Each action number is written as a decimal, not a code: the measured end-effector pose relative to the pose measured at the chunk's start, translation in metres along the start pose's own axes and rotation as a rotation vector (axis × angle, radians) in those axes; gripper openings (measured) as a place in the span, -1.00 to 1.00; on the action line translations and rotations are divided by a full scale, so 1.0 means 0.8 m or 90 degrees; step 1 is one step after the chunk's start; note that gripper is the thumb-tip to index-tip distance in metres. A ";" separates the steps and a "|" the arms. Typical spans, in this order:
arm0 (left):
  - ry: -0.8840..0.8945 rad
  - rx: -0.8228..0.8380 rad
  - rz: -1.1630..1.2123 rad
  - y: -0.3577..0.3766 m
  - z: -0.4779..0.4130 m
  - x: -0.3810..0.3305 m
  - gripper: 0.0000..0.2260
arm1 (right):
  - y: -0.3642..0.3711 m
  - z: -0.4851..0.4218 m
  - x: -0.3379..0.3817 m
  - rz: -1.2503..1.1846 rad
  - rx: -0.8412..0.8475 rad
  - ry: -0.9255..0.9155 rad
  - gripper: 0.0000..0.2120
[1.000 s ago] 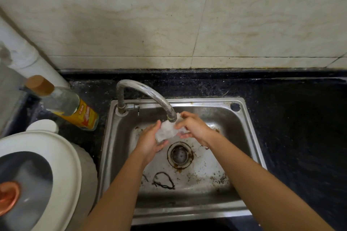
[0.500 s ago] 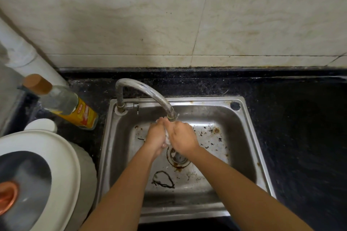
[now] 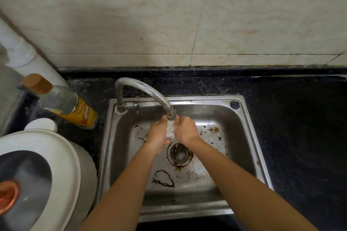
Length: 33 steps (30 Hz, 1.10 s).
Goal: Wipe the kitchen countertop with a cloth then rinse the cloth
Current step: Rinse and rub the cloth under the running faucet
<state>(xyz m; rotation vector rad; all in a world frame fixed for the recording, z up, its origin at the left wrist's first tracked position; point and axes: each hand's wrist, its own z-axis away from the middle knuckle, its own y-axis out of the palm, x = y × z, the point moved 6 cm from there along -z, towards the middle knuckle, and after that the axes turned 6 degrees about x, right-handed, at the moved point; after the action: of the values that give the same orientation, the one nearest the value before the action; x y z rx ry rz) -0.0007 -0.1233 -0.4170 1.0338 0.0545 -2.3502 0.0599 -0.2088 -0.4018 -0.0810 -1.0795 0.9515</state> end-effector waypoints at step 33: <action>0.055 -0.068 -0.110 -0.012 -0.001 0.007 -0.65 | 0.009 -0.003 0.002 0.017 0.036 0.066 -0.78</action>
<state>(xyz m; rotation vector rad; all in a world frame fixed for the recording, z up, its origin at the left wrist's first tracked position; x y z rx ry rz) -0.0084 -0.1174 -0.4228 1.1165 0.3095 -2.4249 0.0575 -0.2021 -0.4055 -0.0980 -0.9570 0.9908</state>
